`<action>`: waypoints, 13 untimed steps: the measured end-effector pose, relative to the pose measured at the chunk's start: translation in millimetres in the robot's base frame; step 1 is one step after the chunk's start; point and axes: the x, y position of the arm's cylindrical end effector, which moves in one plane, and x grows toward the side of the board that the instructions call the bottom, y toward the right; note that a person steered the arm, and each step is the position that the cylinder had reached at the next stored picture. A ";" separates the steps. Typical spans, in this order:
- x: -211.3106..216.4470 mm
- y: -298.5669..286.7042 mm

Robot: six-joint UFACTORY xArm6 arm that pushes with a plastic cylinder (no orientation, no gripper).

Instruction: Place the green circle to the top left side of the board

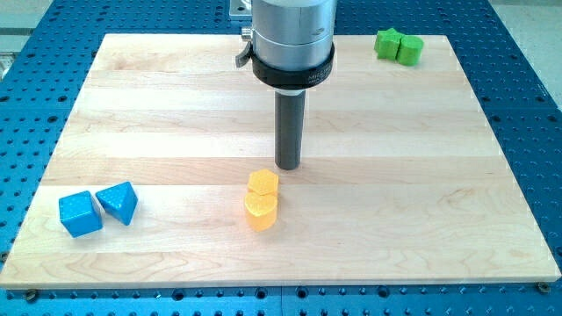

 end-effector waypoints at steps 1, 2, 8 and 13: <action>5.1 0.0; 5.1 0.0; -11.1 3.3; -73.1 154.7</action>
